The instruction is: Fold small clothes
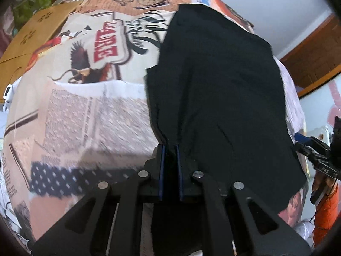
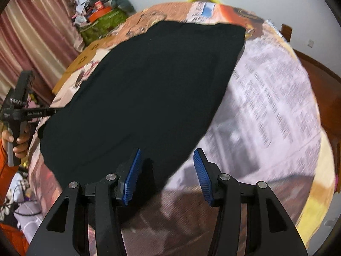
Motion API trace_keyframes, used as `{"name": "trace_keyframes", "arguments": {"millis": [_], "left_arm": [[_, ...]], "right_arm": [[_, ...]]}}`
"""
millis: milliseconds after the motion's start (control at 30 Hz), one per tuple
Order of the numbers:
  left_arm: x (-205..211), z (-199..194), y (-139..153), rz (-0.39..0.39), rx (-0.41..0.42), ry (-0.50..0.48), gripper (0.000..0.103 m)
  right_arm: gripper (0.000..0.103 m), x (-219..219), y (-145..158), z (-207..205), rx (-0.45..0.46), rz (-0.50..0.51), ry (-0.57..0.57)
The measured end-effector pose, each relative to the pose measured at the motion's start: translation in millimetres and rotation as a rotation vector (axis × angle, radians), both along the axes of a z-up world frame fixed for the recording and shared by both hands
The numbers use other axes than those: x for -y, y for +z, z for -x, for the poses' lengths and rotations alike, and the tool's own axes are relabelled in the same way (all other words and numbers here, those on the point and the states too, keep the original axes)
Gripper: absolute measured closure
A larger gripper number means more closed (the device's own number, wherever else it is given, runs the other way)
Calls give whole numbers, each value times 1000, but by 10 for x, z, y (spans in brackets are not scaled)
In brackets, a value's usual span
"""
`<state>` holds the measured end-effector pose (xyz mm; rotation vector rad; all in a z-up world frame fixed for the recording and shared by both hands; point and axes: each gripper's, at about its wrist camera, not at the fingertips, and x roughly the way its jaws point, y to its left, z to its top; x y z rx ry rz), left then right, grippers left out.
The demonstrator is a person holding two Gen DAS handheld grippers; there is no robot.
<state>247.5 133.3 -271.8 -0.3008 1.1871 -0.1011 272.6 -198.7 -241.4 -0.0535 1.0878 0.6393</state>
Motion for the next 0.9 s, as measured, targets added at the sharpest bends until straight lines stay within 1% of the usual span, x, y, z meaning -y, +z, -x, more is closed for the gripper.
{"name": "trace_keyframes", "arguments": {"millis": [167, 267, 333, 400, 467, 567, 667, 733, 767, 800, 833, 867, 900], "left_arm": [[206, 85, 58, 12, 26, -31, 94], [274, 122, 86, 9, 35, -35, 94], [281, 123, 90, 3, 38, -28, 93], [268, 131, 94, 9, 40, -18, 93], [244, 137, 96, 17, 41, -10, 93], [220, 165, 119, 10, 49, -5, 93], [191, 202, 180, -32, 63, 5, 92], [165, 229, 253, -75, 80, 7, 90], [156, 245, 291, -99, 91, 6, 85], [147, 265, 334, -125, 104, 5, 78], [137, 290, 377, -148, 119, 3, 72], [125, 311, 417, -168, 134, 0, 61], [117, 339, 454, -182, 148, -2, 52]], "right_arm": [[56, 33, -97, 14, -40, 7, -13], [56, 77, -151, 1, -43, 15, -19], [65, 105, -168, -14, -28, 22, -20], [82, 128, -181, -2, -11, 39, -27], [95, 159, -196, -14, -1, 65, -26], [97, 187, -194, -30, -4, 73, -17], [97, 161, -209, 0, 19, 93, -8], [97, 163, -188, -8, 29, 91, -13], [97, 170, -182, 22, 29, 89, -19], [96, 186, -172, 38, 23, 89, -26], [95, 200, -151, 39, 13, 88, -37], [93, 219, -138, 82, 9, 84, -43], [86, 242, -109, 115, 9, 72, -49]]}}
